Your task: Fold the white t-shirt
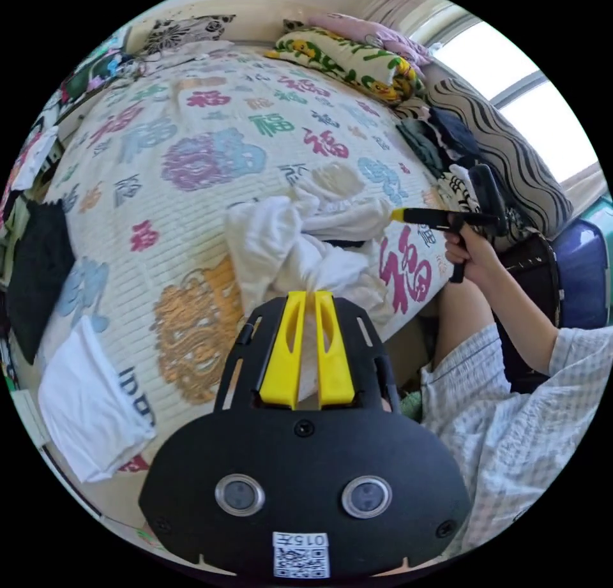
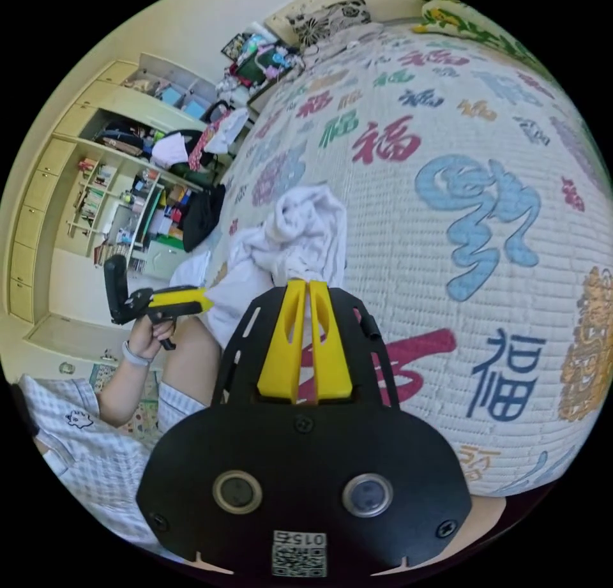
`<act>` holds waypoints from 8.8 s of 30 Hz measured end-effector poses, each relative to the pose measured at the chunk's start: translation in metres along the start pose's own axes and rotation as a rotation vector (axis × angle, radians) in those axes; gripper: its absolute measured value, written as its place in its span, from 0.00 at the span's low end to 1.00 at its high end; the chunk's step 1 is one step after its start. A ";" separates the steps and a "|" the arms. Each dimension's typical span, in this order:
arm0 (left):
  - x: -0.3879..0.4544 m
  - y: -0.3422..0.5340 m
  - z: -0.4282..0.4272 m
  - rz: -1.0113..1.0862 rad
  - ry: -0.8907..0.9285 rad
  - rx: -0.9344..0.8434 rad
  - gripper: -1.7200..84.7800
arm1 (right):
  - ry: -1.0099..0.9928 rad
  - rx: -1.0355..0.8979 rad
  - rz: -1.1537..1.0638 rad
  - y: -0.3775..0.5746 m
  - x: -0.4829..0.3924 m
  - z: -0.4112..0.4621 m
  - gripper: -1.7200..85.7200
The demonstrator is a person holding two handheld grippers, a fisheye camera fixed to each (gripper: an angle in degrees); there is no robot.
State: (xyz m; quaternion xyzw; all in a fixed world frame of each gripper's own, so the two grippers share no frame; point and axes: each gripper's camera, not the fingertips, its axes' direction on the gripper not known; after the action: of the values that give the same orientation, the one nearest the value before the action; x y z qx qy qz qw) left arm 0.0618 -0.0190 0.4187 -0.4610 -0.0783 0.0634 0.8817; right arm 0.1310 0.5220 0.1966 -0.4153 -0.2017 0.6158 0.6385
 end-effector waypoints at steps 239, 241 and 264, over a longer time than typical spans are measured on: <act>-0.157 -0.276 0.251 -0.459 0.265 0.412 0.02 | -0.183 -0.217 -0.330 -0.283 -0.159 -0.133 0.05; -0.123 -0.281 0.261 -0.304 0.271 0.363 0.02 | -0.142 -0.196 -0.362 -0.295 -0.169 -0.128 0.05; -0.103 -0.258 0.283 -0.152 0.174 0.381 0.02 | 0.047 -0.146 -0.200 -0.418 -0.202 -0.008 0.01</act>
State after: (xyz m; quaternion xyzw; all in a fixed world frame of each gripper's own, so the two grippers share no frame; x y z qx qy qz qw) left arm -0.0842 0.0426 0.7822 -0.2825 -0.0228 -0.0295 0.9585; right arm 0.3636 0.3701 0.5685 -0.4528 -0.2715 0.5230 0.6691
